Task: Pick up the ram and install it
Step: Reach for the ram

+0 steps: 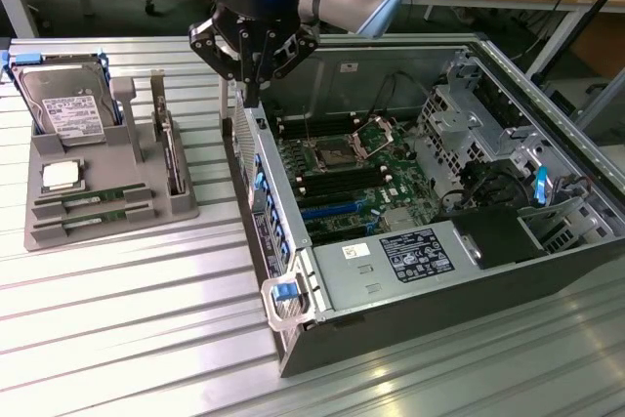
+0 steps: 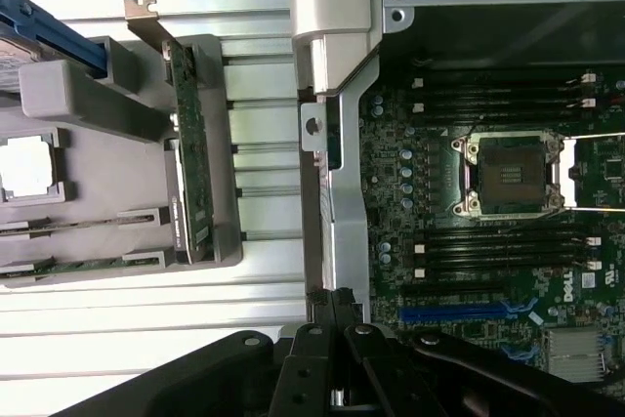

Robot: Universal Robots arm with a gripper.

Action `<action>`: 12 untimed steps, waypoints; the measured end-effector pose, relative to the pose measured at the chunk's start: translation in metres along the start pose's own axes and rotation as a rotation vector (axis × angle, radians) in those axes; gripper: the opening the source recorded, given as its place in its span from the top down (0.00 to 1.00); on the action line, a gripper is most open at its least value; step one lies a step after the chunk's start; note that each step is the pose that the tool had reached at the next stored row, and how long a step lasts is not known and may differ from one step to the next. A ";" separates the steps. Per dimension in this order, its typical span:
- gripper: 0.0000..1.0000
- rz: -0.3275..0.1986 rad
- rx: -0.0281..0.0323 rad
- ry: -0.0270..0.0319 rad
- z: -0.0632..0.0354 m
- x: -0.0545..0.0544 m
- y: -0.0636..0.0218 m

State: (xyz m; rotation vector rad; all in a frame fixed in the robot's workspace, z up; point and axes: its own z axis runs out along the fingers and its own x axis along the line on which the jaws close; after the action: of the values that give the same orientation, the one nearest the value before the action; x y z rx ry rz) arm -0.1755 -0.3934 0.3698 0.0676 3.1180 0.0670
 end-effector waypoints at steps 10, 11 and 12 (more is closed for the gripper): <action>0.89 0.000 0.0000 0.0000 -0.0002 0.011 -0.0005; 0.89 0.000 0.0000 0.0000 -0.0003 0.011 -0.0005; 0.89 0.000 0.0000 0.0000 -0.0002 0.012 -0.0005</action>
State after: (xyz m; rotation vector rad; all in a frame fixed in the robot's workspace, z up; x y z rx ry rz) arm -0.1871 -0.3934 0.3697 0.0676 3.1179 0.0670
